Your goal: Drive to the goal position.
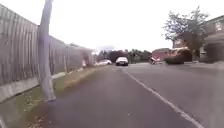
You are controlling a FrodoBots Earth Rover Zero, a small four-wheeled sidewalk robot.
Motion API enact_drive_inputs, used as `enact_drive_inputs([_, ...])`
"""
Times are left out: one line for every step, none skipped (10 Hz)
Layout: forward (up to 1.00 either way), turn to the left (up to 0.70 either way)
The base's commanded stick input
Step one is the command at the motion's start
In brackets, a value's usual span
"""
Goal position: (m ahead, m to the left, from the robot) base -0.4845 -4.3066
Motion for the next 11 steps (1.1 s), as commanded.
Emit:
enact_drive_inputs([1.00, 0.00])
enact_drive_inputs([1.00, 0.00])
enact_drive_inputs([1.00, 0.00])
enact_drive_inputs([1.00, 0.00])
enact_drive_inputs([1.00, 0.00])
enact_drive_inputs([1.00, 0.00])
enact_drive_inputs([1.00, 0.00])
enact_drive_inputs([1.00, 0.00])
enact_drive_inputs([1.00, 0.00])
enact_drive_inputs([1.00, 0.00])
enact_drive_inputs([1.00, 0.07])
